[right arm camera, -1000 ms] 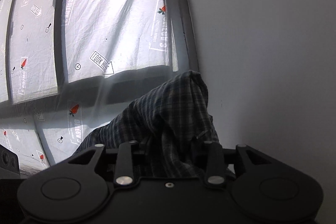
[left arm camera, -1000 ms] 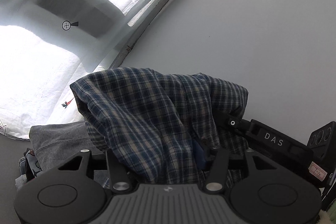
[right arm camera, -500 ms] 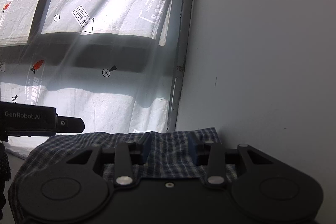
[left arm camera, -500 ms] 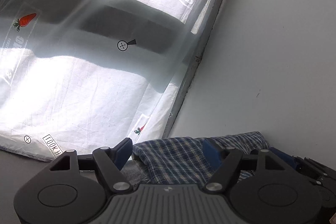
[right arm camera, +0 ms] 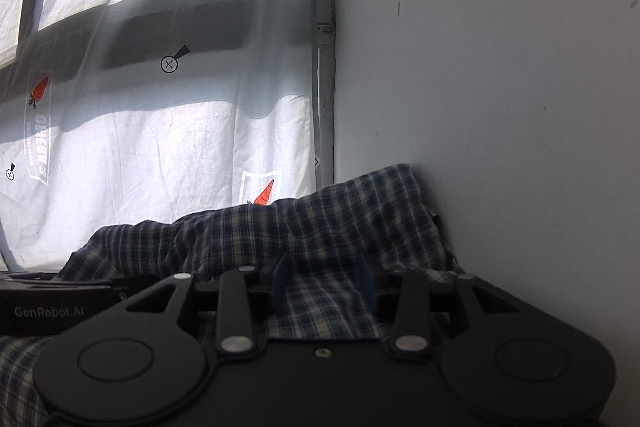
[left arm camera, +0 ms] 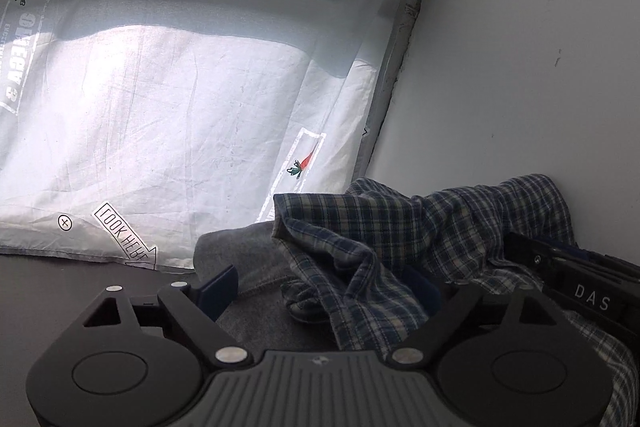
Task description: Fold clothes
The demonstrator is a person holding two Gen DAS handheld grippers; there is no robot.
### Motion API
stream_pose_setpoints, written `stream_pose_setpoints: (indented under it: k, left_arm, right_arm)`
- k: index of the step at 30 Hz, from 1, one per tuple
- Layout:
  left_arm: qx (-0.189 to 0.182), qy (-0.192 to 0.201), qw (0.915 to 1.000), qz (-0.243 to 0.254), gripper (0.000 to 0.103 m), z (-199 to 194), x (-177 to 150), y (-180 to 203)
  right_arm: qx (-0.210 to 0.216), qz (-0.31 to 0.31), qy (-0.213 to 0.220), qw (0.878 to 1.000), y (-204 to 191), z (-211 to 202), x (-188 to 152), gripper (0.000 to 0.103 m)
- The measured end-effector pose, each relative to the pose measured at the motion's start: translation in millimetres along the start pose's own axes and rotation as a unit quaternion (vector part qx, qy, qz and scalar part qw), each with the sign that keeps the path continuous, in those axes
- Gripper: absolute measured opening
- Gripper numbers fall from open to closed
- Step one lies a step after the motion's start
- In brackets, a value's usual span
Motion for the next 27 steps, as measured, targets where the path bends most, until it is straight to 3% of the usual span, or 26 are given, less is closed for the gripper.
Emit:
stream_pose_setpoints:
  k: [3, 7, 15, 22, 27]
  left_arm:
    - [-0.007, 0.014, 0.9997, 0.017, 0.090, -13, 13, -4]
    - [0.015, 0.044, 0.9986, 0.025, 0.090, -43, 29, -29]
    - [0.051, 0.071, 0.9959, -0.021, 0.099, -131, 27, -114]
    - [0.106, 0.114, 0.9872, -0.034, 0.103, -222, 2, -186]
    - [0.152, 0.145, 0.9758, -0.058, 0.103, -284, -11, -239]
  right_arm:
    - [0.000, 0.000, -0.003, 1.000, -4, -2, 5, 0.044]
    - [-0.014, -0.004, -0.005, 1.000, -16, -24, 16, 0.065]
    - [-0.008, -0.002, 0.054, 0.998, -84, -97, 42, 0.100]
    - [0.017, -0.008, 0.066, 0.998, -160, -142, 20, 0.103]
    - [0.069, 0.024, 0.115, 0.991, -224, -177, 9, 0.103]
Point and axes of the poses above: each gripper's, at about its wrist camera, not at the fingertips, and z roughly the way its jaws point, y to its right, x to its top, the point moved 10 cm from there along z, roughly the way its jaws point, and after that the axes turned 15 degrees about x, right-handed, at the moved point
